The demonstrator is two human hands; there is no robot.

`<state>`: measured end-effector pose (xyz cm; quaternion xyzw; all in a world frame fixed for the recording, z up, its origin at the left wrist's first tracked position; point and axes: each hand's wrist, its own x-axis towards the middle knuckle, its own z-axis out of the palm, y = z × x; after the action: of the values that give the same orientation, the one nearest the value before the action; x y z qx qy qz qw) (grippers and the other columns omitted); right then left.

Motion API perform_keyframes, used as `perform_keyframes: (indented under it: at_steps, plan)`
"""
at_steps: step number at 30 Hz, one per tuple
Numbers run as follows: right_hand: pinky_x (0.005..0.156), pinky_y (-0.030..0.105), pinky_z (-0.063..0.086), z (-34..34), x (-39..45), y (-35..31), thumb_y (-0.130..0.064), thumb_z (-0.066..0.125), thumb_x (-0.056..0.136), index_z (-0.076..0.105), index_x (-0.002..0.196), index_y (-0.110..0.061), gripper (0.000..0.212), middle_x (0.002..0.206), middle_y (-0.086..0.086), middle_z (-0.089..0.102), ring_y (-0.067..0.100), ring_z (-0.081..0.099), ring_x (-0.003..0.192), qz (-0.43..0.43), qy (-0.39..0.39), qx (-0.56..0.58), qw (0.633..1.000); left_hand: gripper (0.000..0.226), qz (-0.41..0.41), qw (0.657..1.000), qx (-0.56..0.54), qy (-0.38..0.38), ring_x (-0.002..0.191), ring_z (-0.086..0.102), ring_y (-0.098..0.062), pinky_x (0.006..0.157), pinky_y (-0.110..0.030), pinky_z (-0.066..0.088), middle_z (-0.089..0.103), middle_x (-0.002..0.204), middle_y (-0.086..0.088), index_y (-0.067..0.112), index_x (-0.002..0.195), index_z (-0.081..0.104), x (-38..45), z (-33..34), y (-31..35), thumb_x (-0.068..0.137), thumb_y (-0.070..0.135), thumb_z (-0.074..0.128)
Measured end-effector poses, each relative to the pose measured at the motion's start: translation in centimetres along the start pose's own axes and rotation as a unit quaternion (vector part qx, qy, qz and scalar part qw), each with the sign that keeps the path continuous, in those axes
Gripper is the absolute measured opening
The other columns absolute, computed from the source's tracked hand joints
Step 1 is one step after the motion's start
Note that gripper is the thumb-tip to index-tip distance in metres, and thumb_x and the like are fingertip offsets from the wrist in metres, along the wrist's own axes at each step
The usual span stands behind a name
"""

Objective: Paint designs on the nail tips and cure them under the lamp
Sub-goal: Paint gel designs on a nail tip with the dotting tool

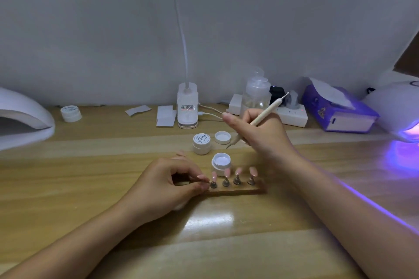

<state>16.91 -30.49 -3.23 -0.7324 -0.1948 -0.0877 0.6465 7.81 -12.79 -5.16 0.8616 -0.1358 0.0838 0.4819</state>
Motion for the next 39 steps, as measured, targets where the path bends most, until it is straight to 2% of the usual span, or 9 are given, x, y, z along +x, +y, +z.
perform_keyframes:
  at_steps: [5, 10, 13, 16, 21, 26, 30, 35, 39]
  plan:
    - [0.047, 0.021, 0.036, 0.8, 0.3, 0.5, -0.023, 0.071, 0.077, 0.041, 0.043, -0.02, 0.045, 0.035, -0.011, 0.043, 0.009, 0.049, 0.046, -0.009, -0.003, -0.101, 0.995, 0.009, 0.0, 1.0, -0.012, 0.007, 0.073, 0.062, -0.007, 0.078, -0.016, 0.044, 0.069, 0.075, -0.004, 0.014, 0.069, 0.074, 0.0, 0.2, 0.0, 0.069, 0.005, 0.076]
    - [0.035, 0.015, 0.029, 1.1, -0.1, 0.3, -0.025, 0.068, 0.078, 0.04, 0.045, -0.018, 0.044, 0.037, -0.007, 0.042, 0.004, 0.039, 0.034, 0.009, -0.022, -0.157, 0.987, 0.005, 0.004, 1.0, -0.015, 0.009, 0.074, 0.062, -0.008, 0.075, -0.019, 0.046, 0.069, 0.076, -0.001, 0.011, 0.071, 0.074, 0.0, 0.3, 0.0, 0.069, 0.007, 0.076]
    - [0.044, 0.026, 0.036, 1.2, -0.2, -0.1, -0.025, 0.067, 0.077, 0.039, 0.045, -0.019, 0.043, 0.037, -0.008, 0.043, 0.006, 0.041, 0.039, 0.001, -0.025, -0.176, 0.984, 0.006, 0.0, 1.0, -0.021, 0.011, 0.075, 0.062, -0.009, 0.073, -0.019, 0.047, 0.069, 0.076, 0.001, 0.012, 0.07, 0.074, -0.1, 0.3, 0.0, 0.069, 0.007, 0.076]
    - [0.046, 0.037, 0.045, 1.4, -0.4, -0.3, -0.028, 0.067, 0.077, 0.042, 0.046, -0.019, 0.041, 0.05, 0.006, 0.058, 0.021, 0.053, 0.047, 0.007, -0.028, -0.175, 0.984, 0.01, -0.003, 1.0, -0.021, 0.013, 0.074, 0.062, -0.009, 0.073, -0.02, 0.047, 0.068, 0.077, 0.001, 0.016, 0.069, 0.073, -0.2, 0.3, 0.1, 0.069, 0.006, 0.076]
    - [0.039, 0.03, 0.042, 1.4, -0.6, -0.2, -0.03, 0.067, 0.077, 0.047, 0.044, -0.024, 0.04, 0.038, -0.009, 0.048, 0.015, 0.05, 0.036, 0.021, -0.041, -0.169, 0.984, 0.014, 0.003, 1.0, -0.013, 0.01, 0.072, 0.061, -0.007, 0.071, -0.017, 0.046, 0.068, 0.077, 0.003, 0.021, 0.069, 0.073, -0.1, 0.2, 0.0, 0.069, 0.008, 0.077]
    - [0.045, 0.032, 0.042, 1.2, -0.1, -0.4, -0.023, 0.067, 0.077, 0.043, 0.046, -0.018, 0.04, 0.046, 0.003, 0.052, 0.019, 0.051, 0.046, 0.015, -0.011, -0.142, 0.99, 0.021, 0.001, 1.0, -0.003, -0.005, 0.076, 0.062, -0.003, 0.073, -0.011, 0.045, 0.068, 0.078, 0.004, 0.023, 0.075, 0.073, -0.1, 0.0, 0.1, 0.058, 0.035, 0.075]
    - [0.045, 0.018, 0.033, 0.8, 0.6, -0.5, -0.017, 0.068, 0.078, 0.041, 0.045, -0.016, 0.043, 0.031, -0.009, 0.04, 0.002, 0.048, 0.038, 0.005, 0.023, -0.112, 0.993, 0.014, 0.012, 1.0, 0.017, 0.009, 0.075, 0.061, -0.002, 0.073, -0.009, 0.043, 0.068, 0.074, 0.005, 0.016, 0.076, 0.074, -0.2, 0.1, 0.1, 0.064, 0.014, 0.08]
    - [0.042, 0.01, 0.034, 0.7, 0.2, -0.6, -0.019, 0.066, 0.08, 0.042, 0.046, -0.017, 0.042, 0.033, -0.009, 0.045, -0.001, 0.052, 0.039, -0.01, 0.023, -0.117, 0.993, 0.012, 0.006, 1.0, 0.016, 0.023, 0.078, 0.061, -0.005, 0.076, -0.006, 0.041, 0.069, 0.075, -0.002, 0.013, 0.074, 0.074, 0.1, 0.1, 0.1, 0.065, 0.007, 0.08]
    - [0.054, 0.024, 0.046, 0.8, -0.4, -0.7, -0.023, 0.066, 0.08, 0.043, 0.047, -0.017, 0.041, 0.049, 0.01, 0.058, 0.007, 0.06, 0.048, -0.028, 0.03, -0.139, 0.989, 0.012, 0.005, 0.999, 0.029, 0.046, 0.079, 0.061, -0.002, 0.075, -0.004, 0.04, 0.069, 0.073, 0.001, 0.016, 0.072, 0.073, 0.2, 0.4, -0.1, 0.065, 0.009, 0.08]
